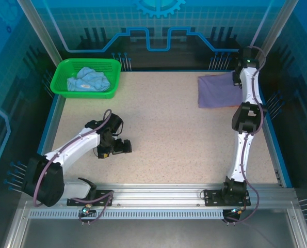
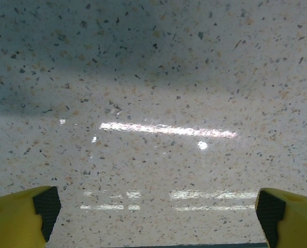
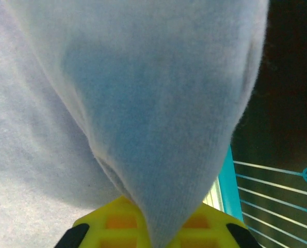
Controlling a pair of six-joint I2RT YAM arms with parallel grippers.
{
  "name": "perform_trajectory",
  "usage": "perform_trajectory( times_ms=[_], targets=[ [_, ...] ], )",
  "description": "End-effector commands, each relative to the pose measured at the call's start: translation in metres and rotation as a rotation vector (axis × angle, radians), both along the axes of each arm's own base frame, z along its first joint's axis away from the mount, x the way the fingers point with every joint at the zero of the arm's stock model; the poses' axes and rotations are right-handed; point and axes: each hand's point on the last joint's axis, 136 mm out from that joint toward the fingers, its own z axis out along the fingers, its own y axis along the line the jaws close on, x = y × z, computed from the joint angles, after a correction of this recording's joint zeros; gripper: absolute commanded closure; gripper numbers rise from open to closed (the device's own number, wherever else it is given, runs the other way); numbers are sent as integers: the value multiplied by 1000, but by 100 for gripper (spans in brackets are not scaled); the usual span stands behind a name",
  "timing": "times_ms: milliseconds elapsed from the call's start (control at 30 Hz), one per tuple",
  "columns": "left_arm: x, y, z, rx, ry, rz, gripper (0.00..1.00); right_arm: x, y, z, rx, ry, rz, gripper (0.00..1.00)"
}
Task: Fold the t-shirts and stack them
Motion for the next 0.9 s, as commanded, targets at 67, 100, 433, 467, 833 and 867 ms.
perform_trajectory(
  times_ms=[67, 100, 433, 467, 833, 867],
  targets=[
    [-1, 0, 0, 8, 60, 28, 1, 6, -42, 9, -131, -75, -150, 25],
    [-2, -1, 0, 2, 66, 29, 1, 4, -43, 7, -126, -76, -166, 1],
    [6, -8, 11, -27, 44, 27, 1, -22, 10, 52, 13, -210, -242, 0],
    [8, -8, 14, -31, 34, 27, 1, -21, 24, 61, 24, -243, -207, 0],
    [43, 18, 109, 23, -391, 73, 1, -49, 214, 178, 505, -708, 216, 0],
    [42, 25, 119, 36, -445, 89, 1, -55, 224, 184, 515, -720, 227, 0]
  ],
)
